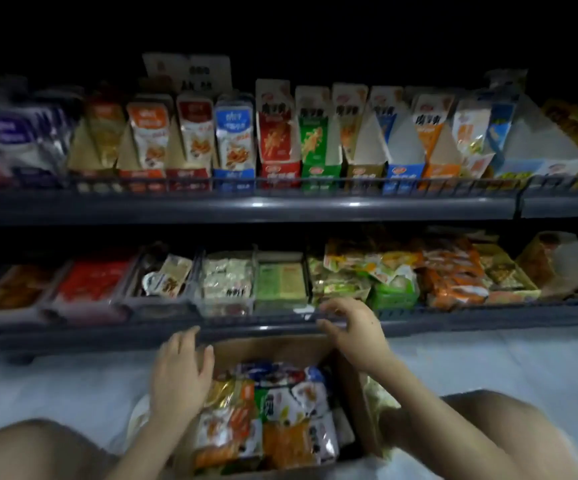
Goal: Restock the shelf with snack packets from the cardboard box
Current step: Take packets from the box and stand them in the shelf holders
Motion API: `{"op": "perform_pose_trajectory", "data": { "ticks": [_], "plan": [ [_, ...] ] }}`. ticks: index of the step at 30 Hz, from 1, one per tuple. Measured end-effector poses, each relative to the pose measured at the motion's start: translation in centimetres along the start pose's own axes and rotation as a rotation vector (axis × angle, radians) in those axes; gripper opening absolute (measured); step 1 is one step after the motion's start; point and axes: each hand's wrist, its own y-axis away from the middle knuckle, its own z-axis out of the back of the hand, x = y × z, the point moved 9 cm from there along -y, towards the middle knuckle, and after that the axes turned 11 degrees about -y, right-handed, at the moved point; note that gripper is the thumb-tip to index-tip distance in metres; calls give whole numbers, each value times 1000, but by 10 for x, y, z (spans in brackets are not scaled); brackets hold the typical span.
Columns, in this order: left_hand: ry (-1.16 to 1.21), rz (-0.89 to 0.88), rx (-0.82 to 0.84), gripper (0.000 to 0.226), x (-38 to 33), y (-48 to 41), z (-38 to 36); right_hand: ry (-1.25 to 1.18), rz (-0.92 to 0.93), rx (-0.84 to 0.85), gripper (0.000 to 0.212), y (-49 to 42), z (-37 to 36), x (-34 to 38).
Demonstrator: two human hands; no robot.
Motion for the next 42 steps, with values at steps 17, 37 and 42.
{"op": "perform_pose_trajectory", "data": {
  "ticks": [17,37,42],
  "plan": [
    [6,201,302,57,99,70,-179,259,-649,439,34,104,-209,-208],
    [-69,172,308,71,92,71,-178,-297,-757,-24,15,109,-147,-231],
    [-21,-108,203,61,31,54,-133,-822,-746,95,15,88,-156,-165]
  ]
}}
